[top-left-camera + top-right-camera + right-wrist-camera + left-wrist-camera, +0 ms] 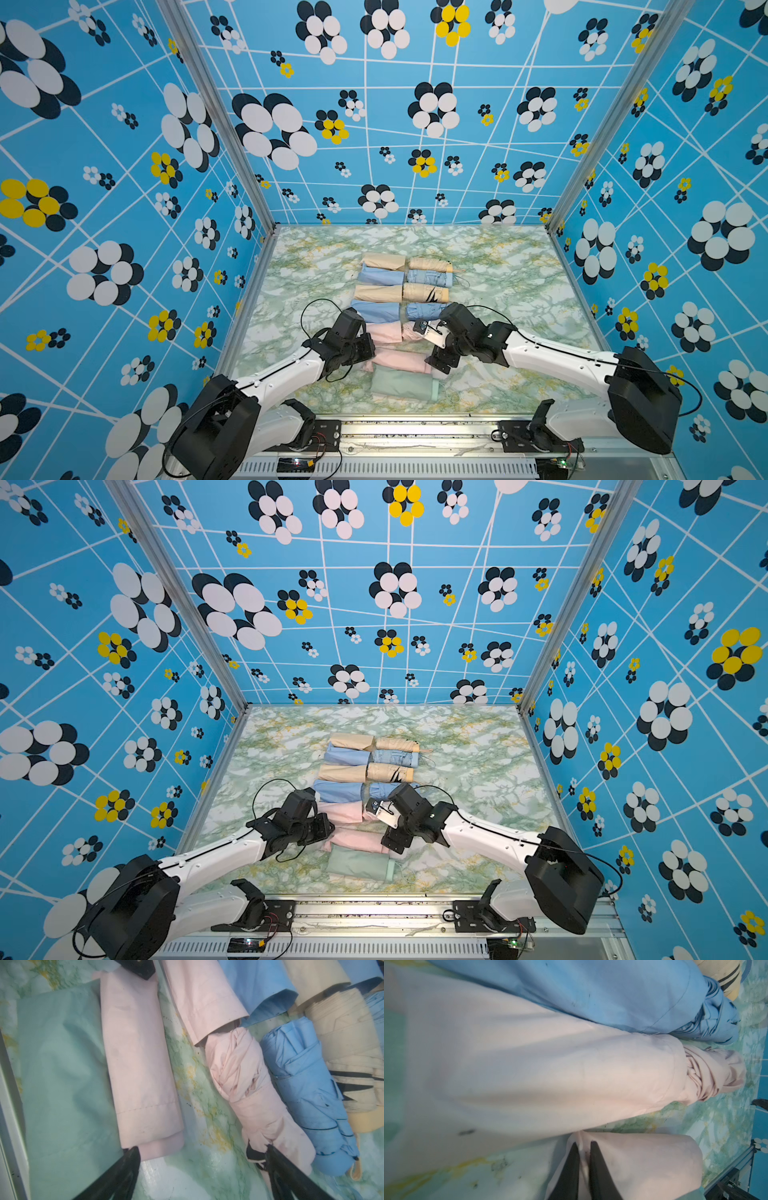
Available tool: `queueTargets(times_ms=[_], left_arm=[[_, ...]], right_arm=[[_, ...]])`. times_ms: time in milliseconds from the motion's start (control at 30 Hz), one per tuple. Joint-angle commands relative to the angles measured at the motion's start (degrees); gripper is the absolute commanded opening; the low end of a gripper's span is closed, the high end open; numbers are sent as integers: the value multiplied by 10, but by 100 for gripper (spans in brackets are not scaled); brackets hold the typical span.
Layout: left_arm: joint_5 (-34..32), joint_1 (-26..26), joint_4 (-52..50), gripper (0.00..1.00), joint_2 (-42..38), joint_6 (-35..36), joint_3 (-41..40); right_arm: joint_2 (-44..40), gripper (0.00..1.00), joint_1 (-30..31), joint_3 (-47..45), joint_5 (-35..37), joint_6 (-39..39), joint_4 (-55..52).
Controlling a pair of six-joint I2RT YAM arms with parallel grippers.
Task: Take umbrellas out of sleeves
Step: Take out the umbrella from the umbrella sleeve.
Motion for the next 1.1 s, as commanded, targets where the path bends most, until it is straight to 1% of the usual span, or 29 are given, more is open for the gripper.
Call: queueTargets(times_ms=[0, 133, 233, 433, 600, 933, 1067], left_arm=[[-42, -2, -20, 10, -23, 10, 2], [-74, 2, -27, 3, -61, 2, -19], [-85, 7, -30, 0, -85, -2, -31], [-88, 16, -46, 0, -98, 6, -31], [-80, 29, -40, 0, -99, 3, -40], [-71, 35, -22, 0, -90, 0, -48], [-68, 36, -16, 0, -88, 0, -50]], right_arm=[[10, 95, 6, 1, -3, -12, -16], [14, 95, 7, 1, -3, -20, -17], [16, 95, 9, 1, -7, -26, -18], [17, 96, 13, 3, -8, -30, -19], [24, 96, 25, 9, -12, -35, -19], [84, 95, 42, 42, -4, -62, -22], [108, 92, 46, 57, 3, -77, -17]])
